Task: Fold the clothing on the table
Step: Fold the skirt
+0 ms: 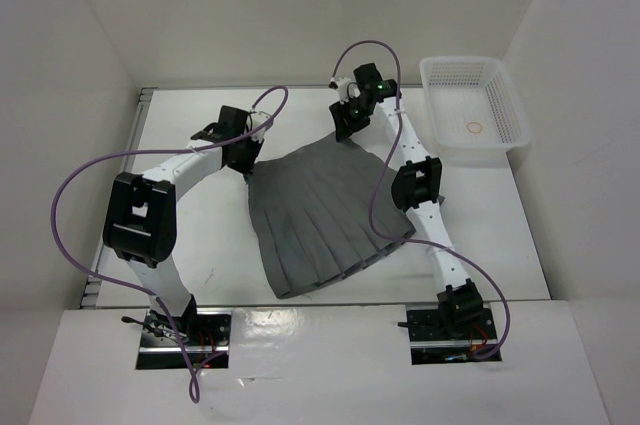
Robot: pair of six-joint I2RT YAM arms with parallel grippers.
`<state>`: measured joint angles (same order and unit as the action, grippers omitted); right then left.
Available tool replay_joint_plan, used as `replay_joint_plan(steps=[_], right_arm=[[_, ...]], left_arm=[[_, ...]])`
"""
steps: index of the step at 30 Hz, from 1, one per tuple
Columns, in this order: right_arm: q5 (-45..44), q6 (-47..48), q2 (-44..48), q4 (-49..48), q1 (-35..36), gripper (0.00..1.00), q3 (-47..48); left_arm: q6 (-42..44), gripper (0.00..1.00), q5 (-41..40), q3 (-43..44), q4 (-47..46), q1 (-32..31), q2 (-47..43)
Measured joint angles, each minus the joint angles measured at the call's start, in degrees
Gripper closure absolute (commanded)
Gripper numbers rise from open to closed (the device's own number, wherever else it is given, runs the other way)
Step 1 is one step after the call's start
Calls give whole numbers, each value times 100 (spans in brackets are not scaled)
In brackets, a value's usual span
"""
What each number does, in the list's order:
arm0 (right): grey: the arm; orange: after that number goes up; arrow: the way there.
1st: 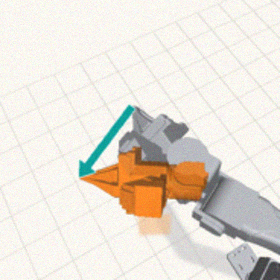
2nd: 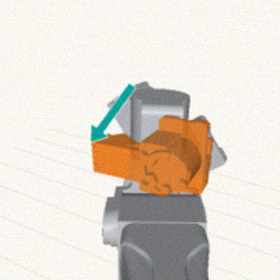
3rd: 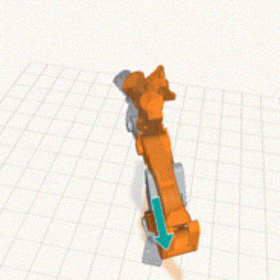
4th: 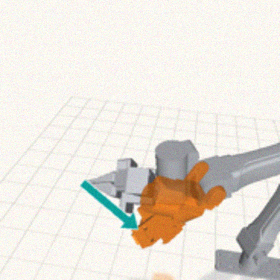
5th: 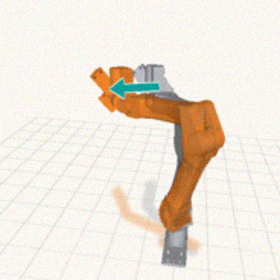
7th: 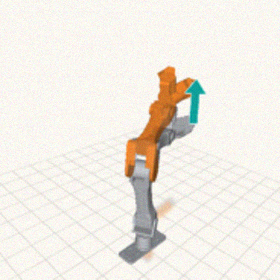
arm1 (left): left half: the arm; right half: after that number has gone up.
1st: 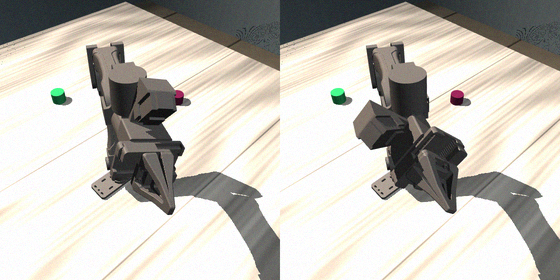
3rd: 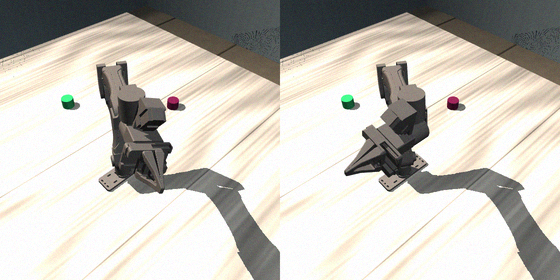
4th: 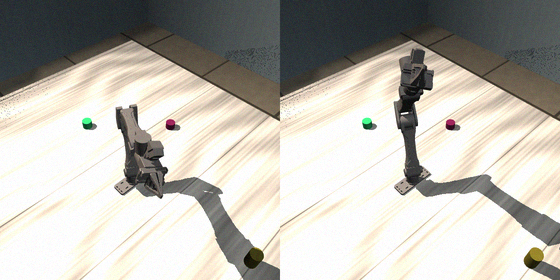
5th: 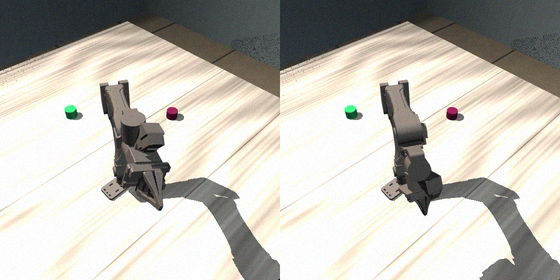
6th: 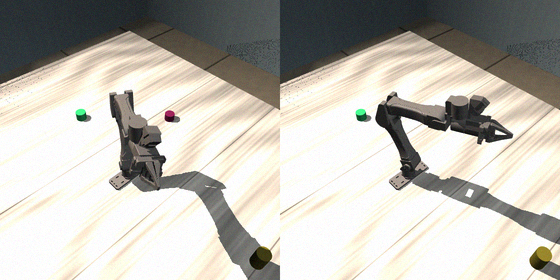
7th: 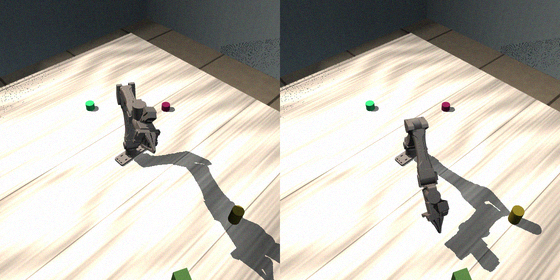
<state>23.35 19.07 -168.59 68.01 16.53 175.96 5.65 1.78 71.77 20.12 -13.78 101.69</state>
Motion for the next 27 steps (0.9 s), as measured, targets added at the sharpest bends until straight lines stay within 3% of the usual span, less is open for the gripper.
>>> replay_joint_plan(steps=[6,9,13,14,15,22,27], right_arm=[[15,-15,-68,-22,22,52,94],[11,-17,-120,-39,59,61,160],[2,-72,-177,-94,153,82,225],[4,-111,-186,-94,179,96,240],[-9,-142,-195,-96,205,100,260],[-315,-428,-133,-96,271,100,238],[-824,-732,413,-68,203,100,-332]], left_arm=[[11,100,2,0,0,0,2],[13,100,4,0,2,0,4],[13,100,13,0,7,0,24],[13,100,15,0,7,0,33],[15,100,26,0,4,0,35],[20,100,83,4,57,11,50],[37,100,116,273,221,11,79]])
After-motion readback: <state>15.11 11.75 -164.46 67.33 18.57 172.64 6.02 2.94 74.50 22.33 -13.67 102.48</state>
